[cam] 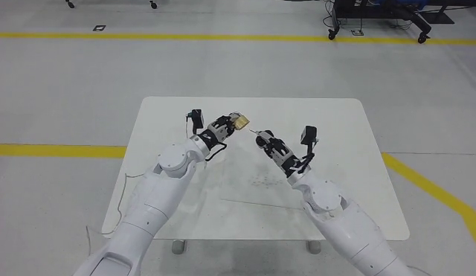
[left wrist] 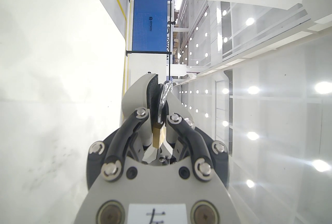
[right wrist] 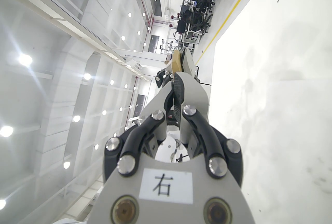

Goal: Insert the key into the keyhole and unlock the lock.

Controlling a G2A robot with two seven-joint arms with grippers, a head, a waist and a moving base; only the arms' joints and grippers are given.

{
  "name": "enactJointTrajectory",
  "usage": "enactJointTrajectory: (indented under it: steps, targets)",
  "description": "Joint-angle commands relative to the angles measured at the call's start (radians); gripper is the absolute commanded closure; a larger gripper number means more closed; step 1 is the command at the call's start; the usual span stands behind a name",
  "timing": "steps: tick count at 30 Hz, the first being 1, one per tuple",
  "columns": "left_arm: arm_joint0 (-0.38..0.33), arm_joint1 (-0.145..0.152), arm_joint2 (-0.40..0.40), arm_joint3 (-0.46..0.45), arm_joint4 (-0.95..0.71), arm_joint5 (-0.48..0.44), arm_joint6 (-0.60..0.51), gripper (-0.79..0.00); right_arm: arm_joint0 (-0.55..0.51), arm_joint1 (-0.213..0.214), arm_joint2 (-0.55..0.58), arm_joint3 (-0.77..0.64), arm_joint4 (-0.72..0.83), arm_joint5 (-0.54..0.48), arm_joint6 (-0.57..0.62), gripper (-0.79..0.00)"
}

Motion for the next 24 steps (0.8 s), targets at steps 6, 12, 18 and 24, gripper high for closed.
enactJointTrajectory:
  steps: [6,12,18,24]
  targets:
    - [0.001,-0.002,-0.001,0.001,-0.002,-0.001,-0.027,0.0,0.03,-0.025,-0.032,0.049,0.032,-0.04,0.005,0.0]
    - [0.0,-0.004,-0.002,0.004,0.003,-0.004,-0.036,0.0,0.057,-0.043,-0.037,0.1,0.043,-0.058,-0.014,0.0]
    - [-0.001,-0.006,-0.001,0.008,0.012,-0.001,-0.04,0.0,0.064,-0.055,-0.041,0.116,0.036,-0.063,-0.007,0.0]
    - [-0.002,-0.008,-0.004,0.009,0.016,-0.004,-0.035,0.0,0.064,-0.063,-0.044,0.115,-0.008,-0.063,-0.003,0.0]
